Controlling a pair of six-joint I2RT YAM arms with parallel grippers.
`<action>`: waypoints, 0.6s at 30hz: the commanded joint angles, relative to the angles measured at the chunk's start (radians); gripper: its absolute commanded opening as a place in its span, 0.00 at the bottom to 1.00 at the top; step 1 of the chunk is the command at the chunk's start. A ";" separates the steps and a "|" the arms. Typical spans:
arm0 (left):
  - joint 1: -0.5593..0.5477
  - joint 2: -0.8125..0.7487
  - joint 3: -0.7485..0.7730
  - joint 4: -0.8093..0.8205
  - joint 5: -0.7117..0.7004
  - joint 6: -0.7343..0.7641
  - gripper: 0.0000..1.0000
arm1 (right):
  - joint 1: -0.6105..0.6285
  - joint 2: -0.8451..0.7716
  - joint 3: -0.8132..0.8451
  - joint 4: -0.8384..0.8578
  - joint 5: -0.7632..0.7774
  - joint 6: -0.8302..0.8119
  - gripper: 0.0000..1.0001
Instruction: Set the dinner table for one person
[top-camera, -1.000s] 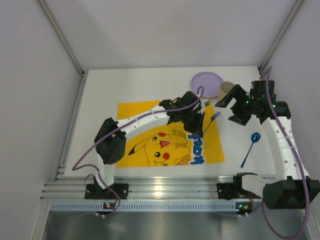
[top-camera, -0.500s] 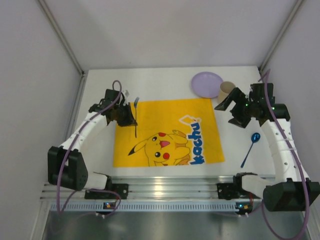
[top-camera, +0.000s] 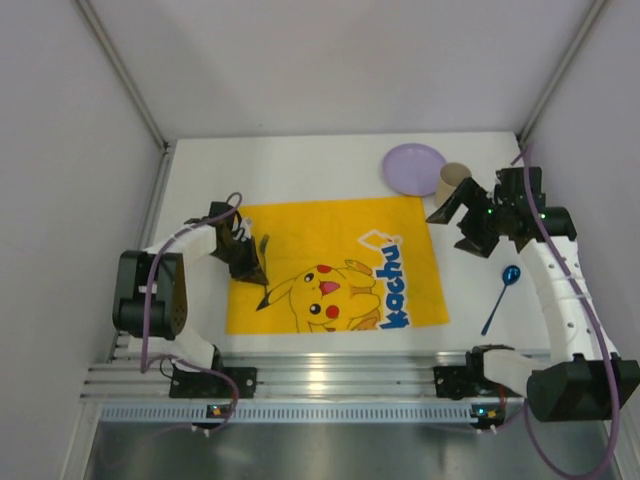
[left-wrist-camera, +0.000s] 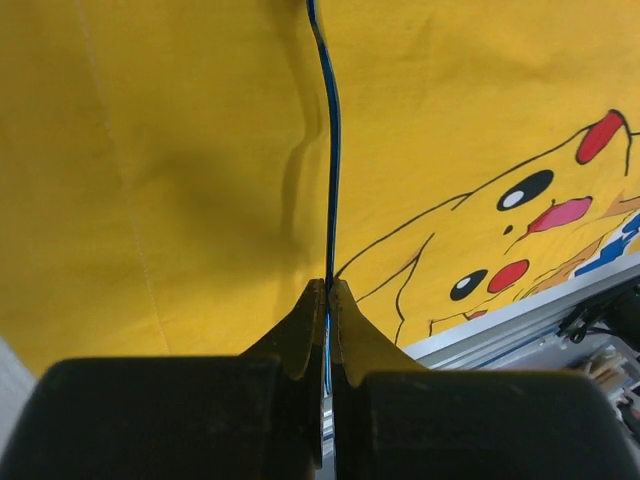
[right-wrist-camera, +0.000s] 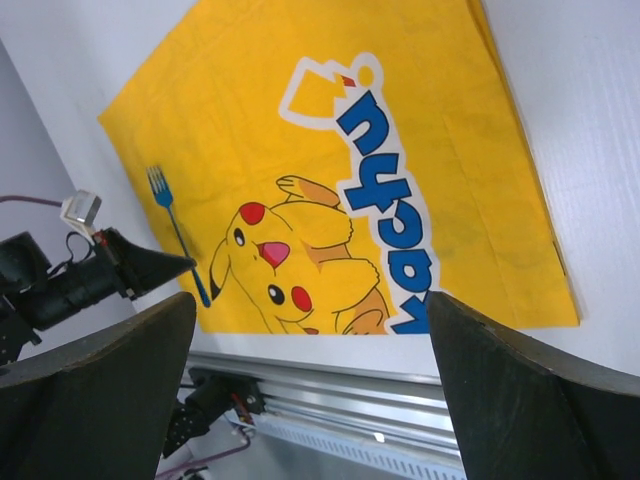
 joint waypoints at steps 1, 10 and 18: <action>0.008 0.078 0.027 -0.046 0.045 0.011 0.00 | 0.015 -0.011 -0.015 0.004 0.000 -0.017 1.00; 0.019 0.101 0.059 -0.138 -0.169 -0.004 0.51 | 0.016 -0.007 -0.022 -0.007 0.019 -0.034 1.00; 0.019 0.070 0.185 -0.202 -0.209 -0.015 0.71 | 0.006 0.001 0.010 -0.071 0.123 -0.086 1.00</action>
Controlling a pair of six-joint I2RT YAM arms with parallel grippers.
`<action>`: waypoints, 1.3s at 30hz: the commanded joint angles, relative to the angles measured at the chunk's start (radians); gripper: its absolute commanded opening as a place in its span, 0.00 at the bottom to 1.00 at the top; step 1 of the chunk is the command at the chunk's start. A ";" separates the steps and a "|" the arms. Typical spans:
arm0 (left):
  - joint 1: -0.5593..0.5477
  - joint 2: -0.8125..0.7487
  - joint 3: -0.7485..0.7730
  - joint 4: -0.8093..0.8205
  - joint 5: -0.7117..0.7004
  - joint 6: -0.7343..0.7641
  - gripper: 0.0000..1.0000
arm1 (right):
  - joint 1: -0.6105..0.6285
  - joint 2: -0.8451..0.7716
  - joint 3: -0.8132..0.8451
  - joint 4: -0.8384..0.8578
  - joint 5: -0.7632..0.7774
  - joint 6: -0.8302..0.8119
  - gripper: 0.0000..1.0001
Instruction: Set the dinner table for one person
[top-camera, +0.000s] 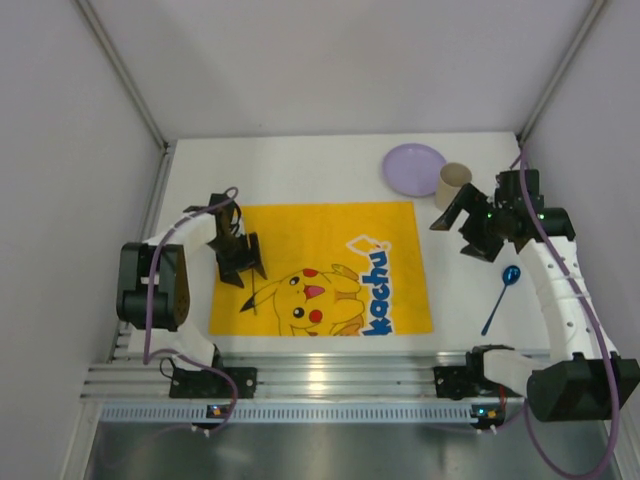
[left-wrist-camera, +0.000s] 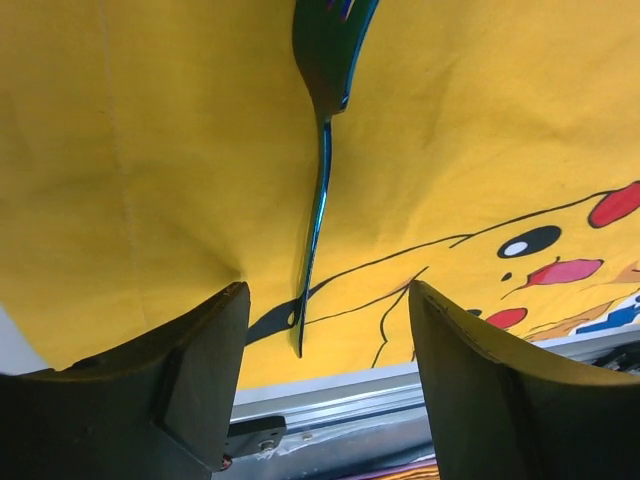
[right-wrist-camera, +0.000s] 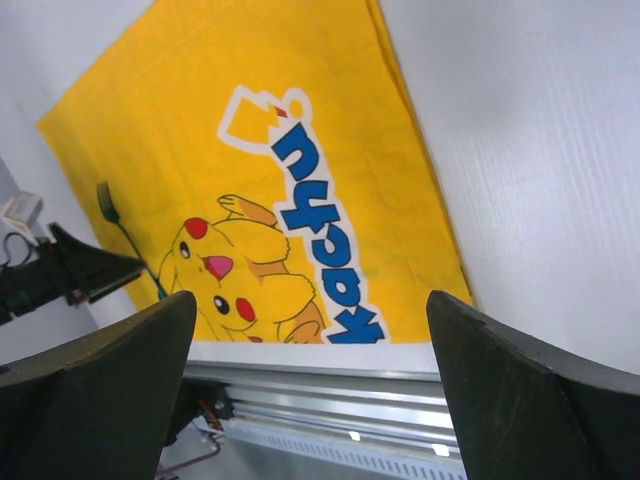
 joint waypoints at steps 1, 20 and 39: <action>0.006 -0.031 0.094 -0.055 -0.043 -0.010 0.71 | -0.013 0.001 0.032 -0.054 0.092 -0.051 1.00; -0.012 -0.063 0.137 0.052 0.090 -0.077 0.63 | -0.342 0.182 -0.047 -0.088 0.480 -0.039 0.99; -0.015 0.032 0.146 0.078 0.175 -0.051 0.60 | -0.471 0.470 -0.247 0.224 0.407 -0.090 0.80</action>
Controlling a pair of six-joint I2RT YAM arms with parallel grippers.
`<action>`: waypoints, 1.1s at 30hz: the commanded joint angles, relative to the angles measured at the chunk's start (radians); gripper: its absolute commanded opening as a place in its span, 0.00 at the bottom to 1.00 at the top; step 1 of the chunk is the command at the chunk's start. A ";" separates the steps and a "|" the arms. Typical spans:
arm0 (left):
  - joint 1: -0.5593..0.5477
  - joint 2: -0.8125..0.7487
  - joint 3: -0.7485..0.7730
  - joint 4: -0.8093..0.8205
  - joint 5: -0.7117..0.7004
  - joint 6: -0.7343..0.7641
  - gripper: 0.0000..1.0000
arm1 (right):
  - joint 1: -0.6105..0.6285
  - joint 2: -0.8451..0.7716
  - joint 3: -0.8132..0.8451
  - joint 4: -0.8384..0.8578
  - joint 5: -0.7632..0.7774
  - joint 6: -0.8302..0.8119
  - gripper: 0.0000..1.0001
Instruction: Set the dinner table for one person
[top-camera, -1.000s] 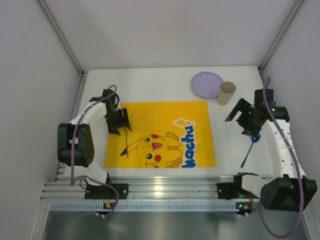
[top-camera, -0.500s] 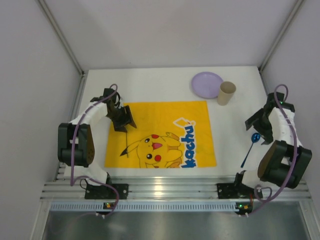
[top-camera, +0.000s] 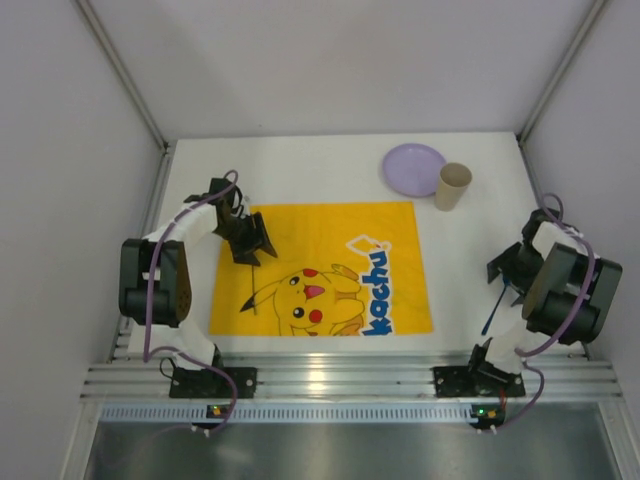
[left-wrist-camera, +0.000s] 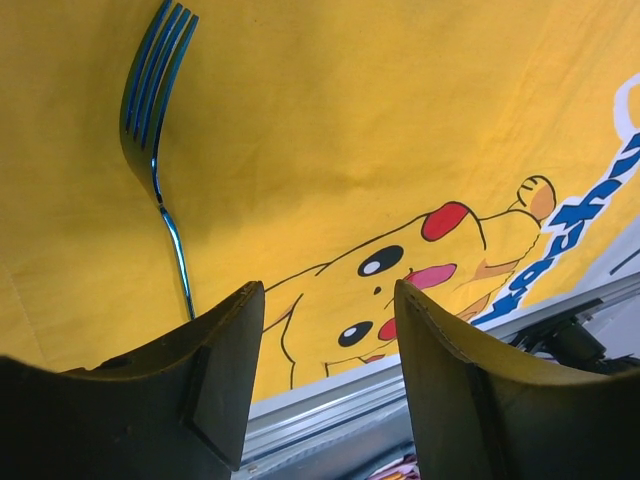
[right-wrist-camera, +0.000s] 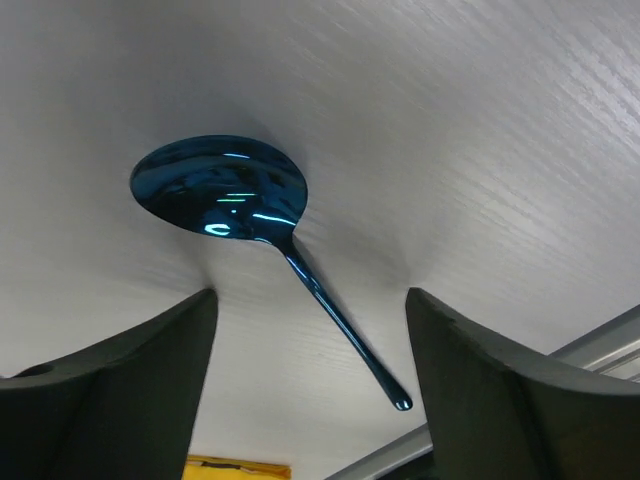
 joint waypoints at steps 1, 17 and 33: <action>-0.003 0.007 0.023 0.010 0.017 0.015 0.59 | -0.004 0.012 -0.001 0.073 -0.005 -0.011 0.77; -0.027 0.046 0.128 -0.006 -0.051 -0.116 0.57 | 0.064 0.296 0.302 0.078 -0.056 -0.022 0.00; -0.050 0.099 0.340 -0.094 -0.046 -0.036 0.58 | 0.427 -0.095 0.465 -0.143 0.062 0.002 0.00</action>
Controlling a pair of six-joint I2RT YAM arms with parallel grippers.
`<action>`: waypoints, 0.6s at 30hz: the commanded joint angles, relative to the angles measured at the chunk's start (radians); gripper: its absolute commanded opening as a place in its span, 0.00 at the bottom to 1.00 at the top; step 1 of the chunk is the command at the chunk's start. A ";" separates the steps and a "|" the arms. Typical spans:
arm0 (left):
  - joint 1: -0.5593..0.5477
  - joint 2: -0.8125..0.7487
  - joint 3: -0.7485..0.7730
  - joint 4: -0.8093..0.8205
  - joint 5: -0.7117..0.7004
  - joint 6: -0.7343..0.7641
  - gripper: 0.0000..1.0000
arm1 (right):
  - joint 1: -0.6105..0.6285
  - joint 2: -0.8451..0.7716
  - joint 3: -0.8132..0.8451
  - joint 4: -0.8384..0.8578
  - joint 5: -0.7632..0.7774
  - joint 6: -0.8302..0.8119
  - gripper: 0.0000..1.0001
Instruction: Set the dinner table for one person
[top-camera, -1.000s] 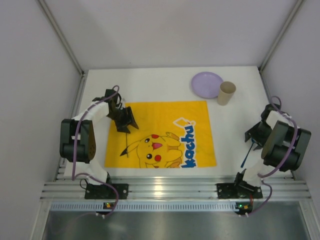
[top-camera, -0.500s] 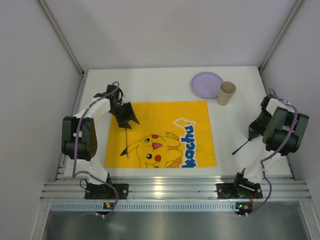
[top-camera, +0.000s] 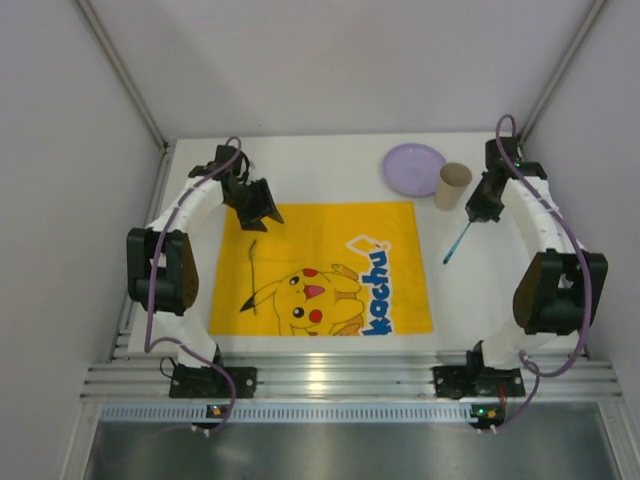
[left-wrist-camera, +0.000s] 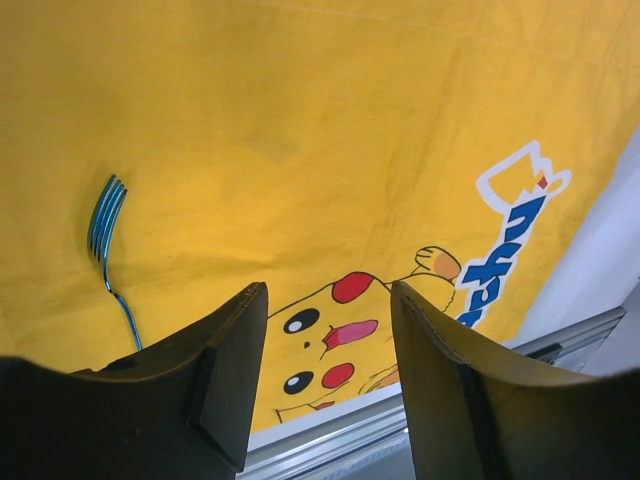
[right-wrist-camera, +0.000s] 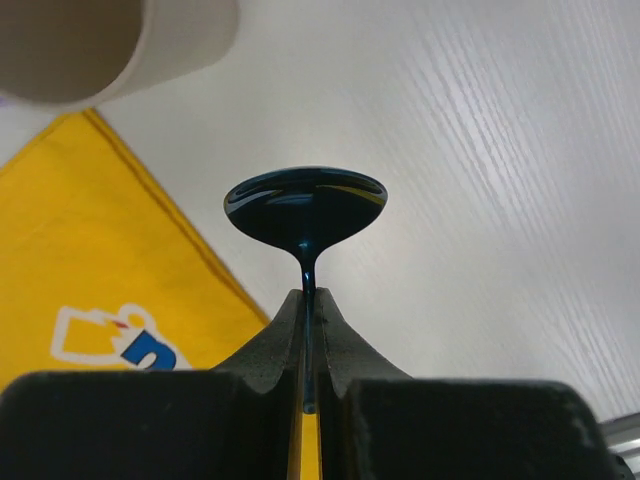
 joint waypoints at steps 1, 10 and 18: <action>-0.001 -0.003 0.035 -0.054 0.001 0.040 0.58 | 0.072 -0.165 -0.014 -0.077 0.050 0.038 0.00; -0.001 -0.047 0.008 -0.055 0.004 0.071 0.58 | 0.445 -0.271 -0.075 -0.104 -0.072 0.010 0.00; -0.001 -0.119 -0.034 -0.043 -0.013 0.072 0.63 | 0.603 -0.047 -0.069 0.032 -0.083 -0.045 0.00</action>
